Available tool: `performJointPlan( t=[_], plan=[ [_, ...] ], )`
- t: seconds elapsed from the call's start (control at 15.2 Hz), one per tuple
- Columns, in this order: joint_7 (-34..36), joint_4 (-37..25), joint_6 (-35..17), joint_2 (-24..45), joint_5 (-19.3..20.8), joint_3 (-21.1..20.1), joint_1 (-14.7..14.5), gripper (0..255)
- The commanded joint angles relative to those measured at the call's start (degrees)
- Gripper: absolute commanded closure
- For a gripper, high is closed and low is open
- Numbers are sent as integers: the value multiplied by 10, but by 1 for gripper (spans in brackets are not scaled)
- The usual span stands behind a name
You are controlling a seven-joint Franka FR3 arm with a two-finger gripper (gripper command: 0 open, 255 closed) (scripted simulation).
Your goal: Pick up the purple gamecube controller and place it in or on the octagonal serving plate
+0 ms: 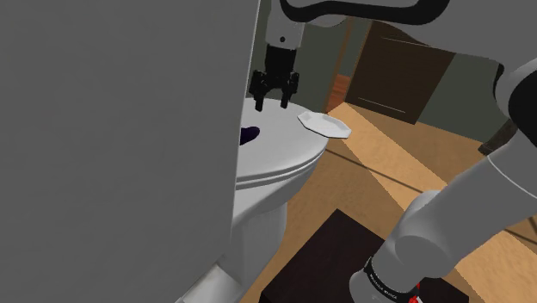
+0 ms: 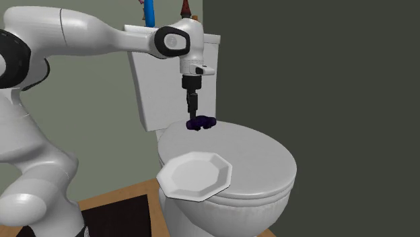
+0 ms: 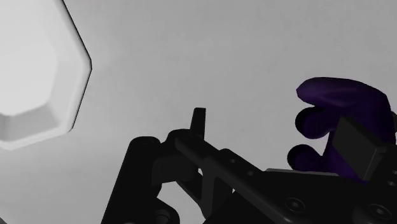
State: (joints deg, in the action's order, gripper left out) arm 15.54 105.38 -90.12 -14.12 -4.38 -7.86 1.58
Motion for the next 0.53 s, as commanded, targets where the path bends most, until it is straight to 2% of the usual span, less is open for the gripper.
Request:
performJointPlan(
  t=[0.0,0.13,0.46],
  plan=[
    [18,-61,14,50,7,-5,1,0],
    [36,-128,31,102,15,-10,1,0],
    [35,-87,-2,93,13,-9,0,0]
  ],
)
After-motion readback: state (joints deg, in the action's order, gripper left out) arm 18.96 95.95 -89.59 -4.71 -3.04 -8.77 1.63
